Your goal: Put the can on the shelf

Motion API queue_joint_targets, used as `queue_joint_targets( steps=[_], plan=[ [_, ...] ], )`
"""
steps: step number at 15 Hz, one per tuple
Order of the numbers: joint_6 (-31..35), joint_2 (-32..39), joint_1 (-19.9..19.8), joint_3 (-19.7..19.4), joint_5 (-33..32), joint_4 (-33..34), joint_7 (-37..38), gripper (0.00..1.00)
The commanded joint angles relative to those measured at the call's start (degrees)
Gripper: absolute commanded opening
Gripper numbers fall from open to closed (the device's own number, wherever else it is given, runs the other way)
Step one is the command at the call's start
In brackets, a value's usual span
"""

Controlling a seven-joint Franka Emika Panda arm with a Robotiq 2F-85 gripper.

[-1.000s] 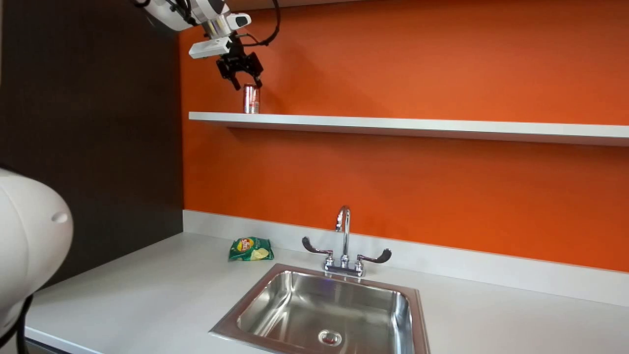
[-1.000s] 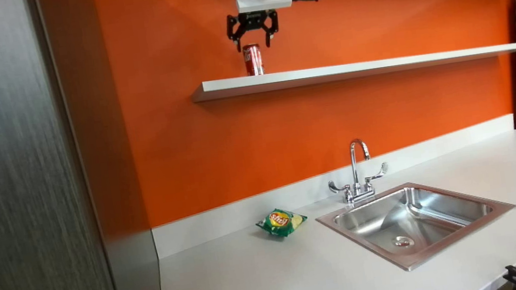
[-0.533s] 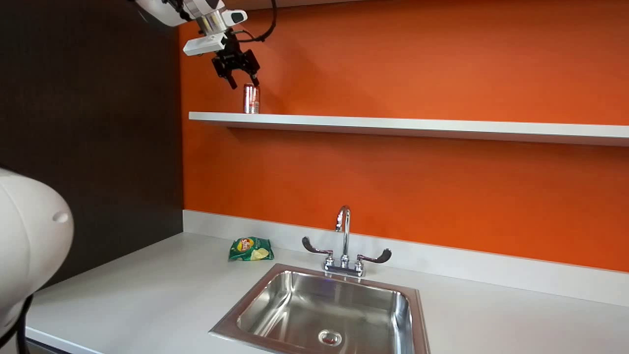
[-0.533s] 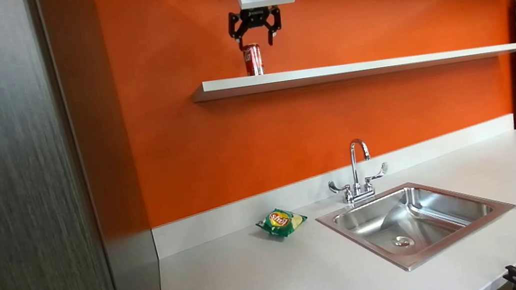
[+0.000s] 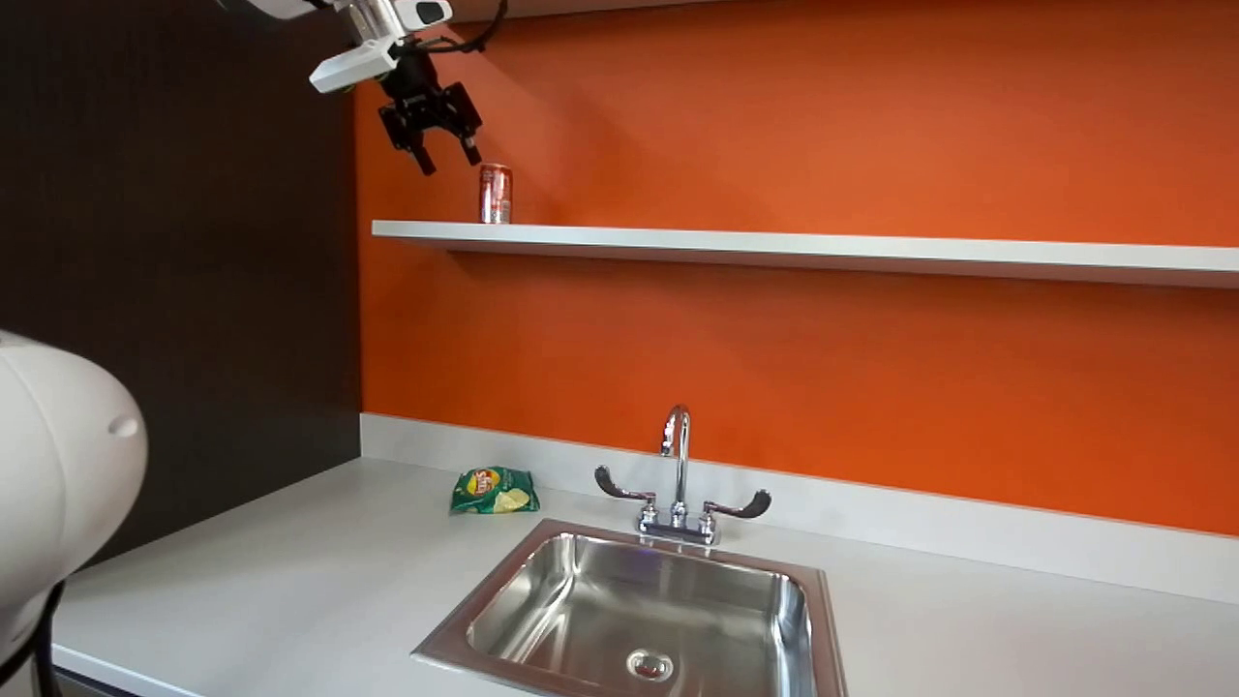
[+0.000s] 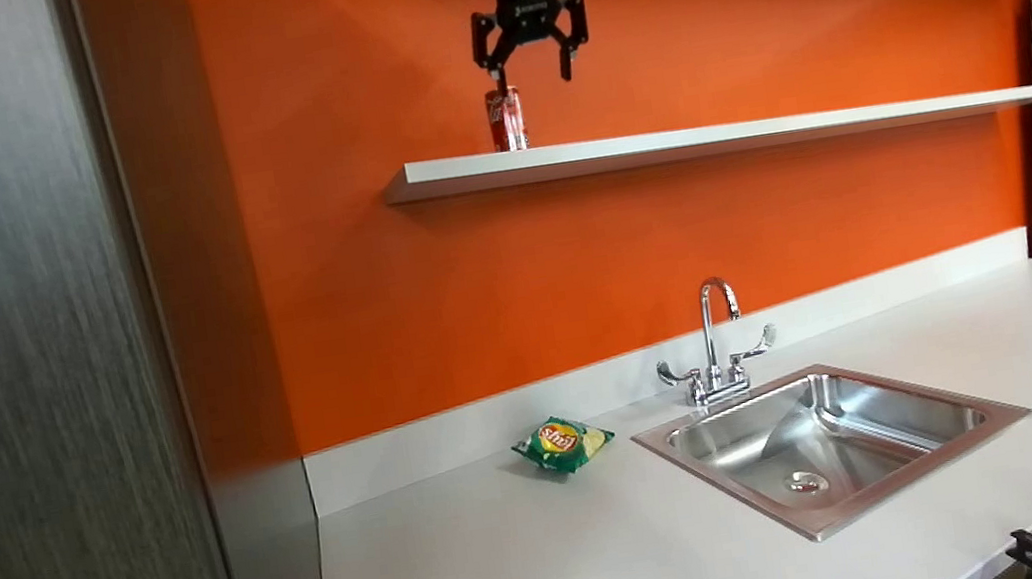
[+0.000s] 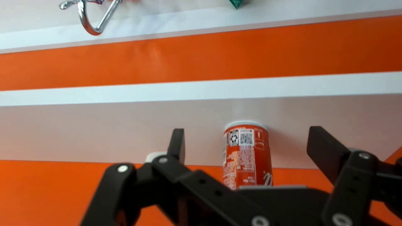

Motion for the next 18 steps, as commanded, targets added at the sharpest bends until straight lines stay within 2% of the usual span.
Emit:
queue_joint_targets(
  steps=[1,5,8,13,18],
  plan=[
    [-7.6,-7.1,-0.4,2.5,1.4,-6.7,0.2,1.00],
    [-14.1,-11.1,-0.4,3.9,5.3,-11.5,-1.2,1.00],
    [-15.4,-12.4,-0.6,3.9,8.9,-15.6,-2.1,1.00],
    [-10.7,-12.8,-0.7,3.0,10.7,-24.1,-4.8,1.00],
    [-4.0,-14.0,-0.9,2.5,10.8,-32.6,-4.4,1.00]
  ],
)
